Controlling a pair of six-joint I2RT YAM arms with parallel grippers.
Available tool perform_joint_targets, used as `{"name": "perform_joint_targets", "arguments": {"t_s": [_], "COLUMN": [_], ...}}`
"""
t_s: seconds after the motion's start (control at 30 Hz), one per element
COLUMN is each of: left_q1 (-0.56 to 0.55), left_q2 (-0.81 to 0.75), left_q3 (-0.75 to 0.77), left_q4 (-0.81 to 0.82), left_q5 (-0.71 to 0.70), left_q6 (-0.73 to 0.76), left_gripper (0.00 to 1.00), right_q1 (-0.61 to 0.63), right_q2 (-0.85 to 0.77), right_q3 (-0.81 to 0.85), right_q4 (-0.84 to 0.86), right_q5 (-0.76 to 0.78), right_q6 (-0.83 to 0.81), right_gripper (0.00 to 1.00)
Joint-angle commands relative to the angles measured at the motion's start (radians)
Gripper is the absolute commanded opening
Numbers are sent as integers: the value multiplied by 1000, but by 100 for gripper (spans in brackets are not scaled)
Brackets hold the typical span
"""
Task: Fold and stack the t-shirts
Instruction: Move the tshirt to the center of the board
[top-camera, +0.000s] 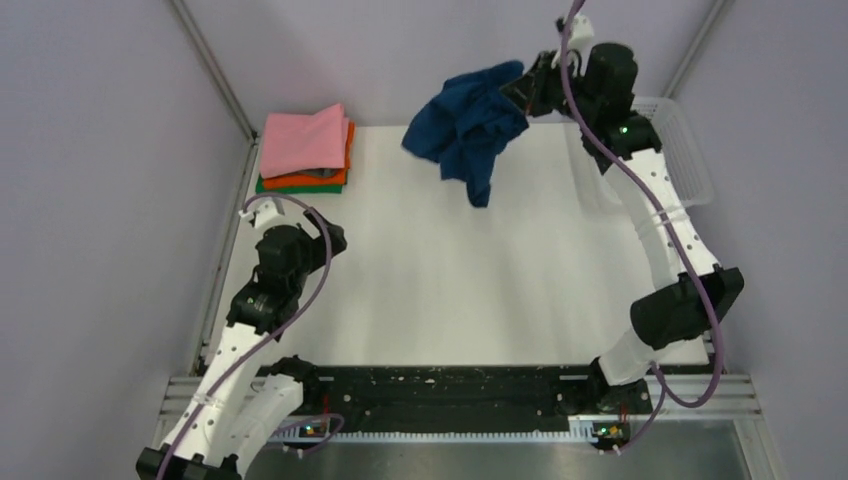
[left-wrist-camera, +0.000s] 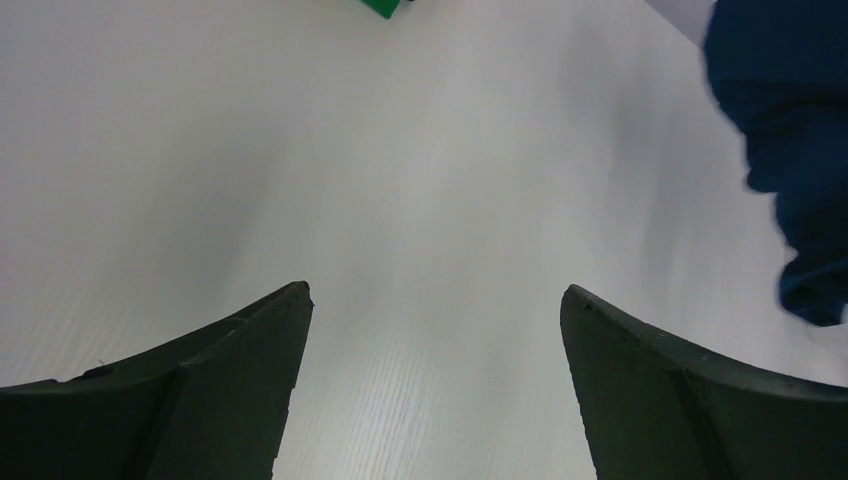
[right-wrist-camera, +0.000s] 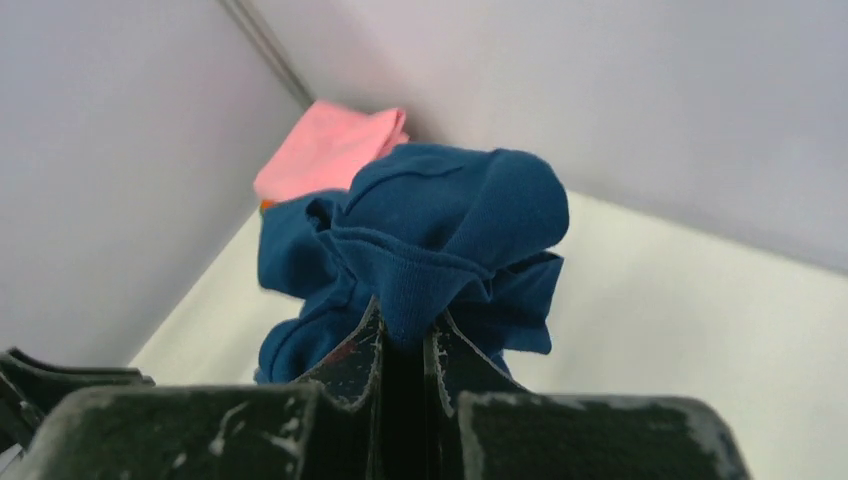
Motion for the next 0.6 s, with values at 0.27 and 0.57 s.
{"name": "perform_joint_targets", "arguments": {"t_s": [0.27, 0.57], "left_q1": [5, 15], "left_q2": [83, 415], "left_q3": [-45, 50], "left_q4": [-7, 133], "left_q5": [70, 231], "left_q6": [-78, -34], "left_gripper": [99, 99], "right_q1": [40, 40], "right_q2": [-213, -493], "right_q3": [-1109, -1190], "right_q4": [401, 323], "right_q5": [117, 333], "right_q6": [1, -62], "right_gripper": [98, 99]}}
